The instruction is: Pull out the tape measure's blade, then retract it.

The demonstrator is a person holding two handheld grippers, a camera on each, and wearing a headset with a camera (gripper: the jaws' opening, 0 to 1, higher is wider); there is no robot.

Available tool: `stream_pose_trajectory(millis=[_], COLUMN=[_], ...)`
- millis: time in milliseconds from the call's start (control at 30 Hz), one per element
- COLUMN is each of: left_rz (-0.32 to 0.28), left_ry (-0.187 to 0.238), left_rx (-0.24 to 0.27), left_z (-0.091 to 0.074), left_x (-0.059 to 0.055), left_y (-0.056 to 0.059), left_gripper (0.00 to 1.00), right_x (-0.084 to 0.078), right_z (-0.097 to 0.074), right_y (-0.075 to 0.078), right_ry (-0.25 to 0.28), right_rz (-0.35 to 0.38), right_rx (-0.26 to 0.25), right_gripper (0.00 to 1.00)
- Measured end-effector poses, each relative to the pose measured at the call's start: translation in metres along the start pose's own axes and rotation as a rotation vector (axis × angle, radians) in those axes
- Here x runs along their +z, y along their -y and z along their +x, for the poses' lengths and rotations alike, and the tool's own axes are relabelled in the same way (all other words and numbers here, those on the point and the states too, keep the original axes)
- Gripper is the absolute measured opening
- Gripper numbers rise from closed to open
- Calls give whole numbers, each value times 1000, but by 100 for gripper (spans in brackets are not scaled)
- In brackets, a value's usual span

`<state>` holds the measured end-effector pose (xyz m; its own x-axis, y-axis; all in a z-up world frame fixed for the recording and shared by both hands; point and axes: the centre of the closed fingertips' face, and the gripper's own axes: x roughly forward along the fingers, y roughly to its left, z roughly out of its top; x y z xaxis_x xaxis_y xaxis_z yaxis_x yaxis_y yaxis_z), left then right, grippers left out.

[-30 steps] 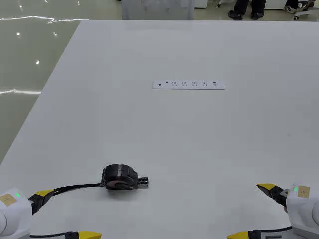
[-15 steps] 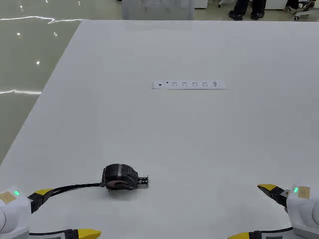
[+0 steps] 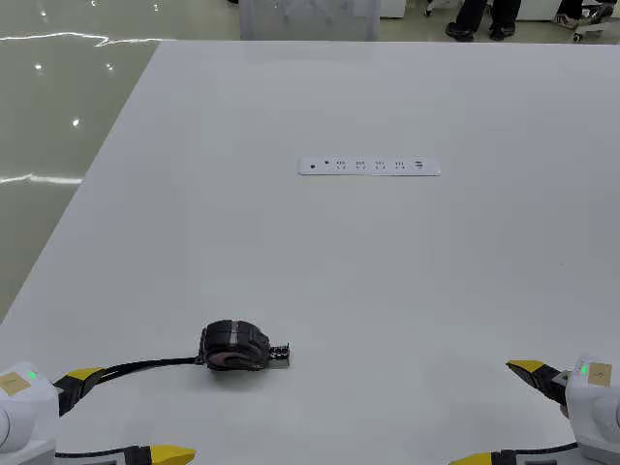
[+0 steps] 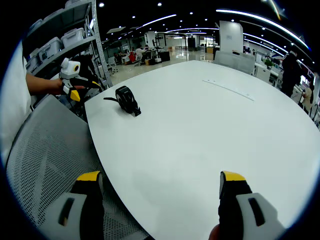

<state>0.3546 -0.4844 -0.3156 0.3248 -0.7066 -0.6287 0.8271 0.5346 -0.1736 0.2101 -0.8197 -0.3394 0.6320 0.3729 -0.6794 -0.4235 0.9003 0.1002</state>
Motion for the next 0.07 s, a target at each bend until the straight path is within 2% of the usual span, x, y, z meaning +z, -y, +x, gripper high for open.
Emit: stream_pose_trajectory(millis=[67], left_rz=[0], left_ry=[1], left_rx=[-1], left_z=[-1], left_x=[0], left_y=[0], left_gripper=[100], right_x=[0], right_z=[-1], right_y=[1], right_ry=[-1], right_rz=[0], right_rx=[-1], right_gripper=[98])
